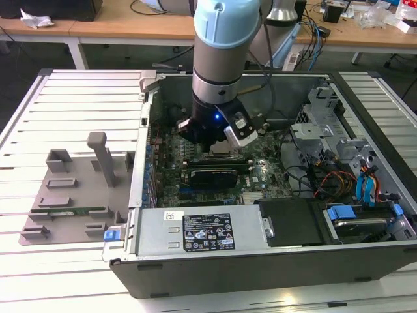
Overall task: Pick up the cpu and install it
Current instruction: 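Install the second cpu locking lever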
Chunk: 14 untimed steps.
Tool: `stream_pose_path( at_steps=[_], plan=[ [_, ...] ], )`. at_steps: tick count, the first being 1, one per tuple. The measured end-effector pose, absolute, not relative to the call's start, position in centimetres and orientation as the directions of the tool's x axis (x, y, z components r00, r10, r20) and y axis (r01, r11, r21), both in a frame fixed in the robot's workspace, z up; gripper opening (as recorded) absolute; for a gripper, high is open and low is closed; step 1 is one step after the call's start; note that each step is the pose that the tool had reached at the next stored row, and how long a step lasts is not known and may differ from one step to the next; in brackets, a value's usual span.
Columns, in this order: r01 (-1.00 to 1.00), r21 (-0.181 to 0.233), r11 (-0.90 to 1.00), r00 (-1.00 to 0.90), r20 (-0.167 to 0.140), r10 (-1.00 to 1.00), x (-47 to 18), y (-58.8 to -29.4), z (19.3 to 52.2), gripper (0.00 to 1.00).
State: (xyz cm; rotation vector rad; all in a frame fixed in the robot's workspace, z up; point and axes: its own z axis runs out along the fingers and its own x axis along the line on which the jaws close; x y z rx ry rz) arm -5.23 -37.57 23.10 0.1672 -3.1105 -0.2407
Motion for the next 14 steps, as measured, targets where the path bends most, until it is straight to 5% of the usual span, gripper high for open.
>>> stream_pose_path(
  at_steps=[14],
  plan=[
    [-0.105, 0.064, 0.992, -0.994, 0.019, -0.107, -2.3, -34.2, 23.6, 0.11]
  ],
)
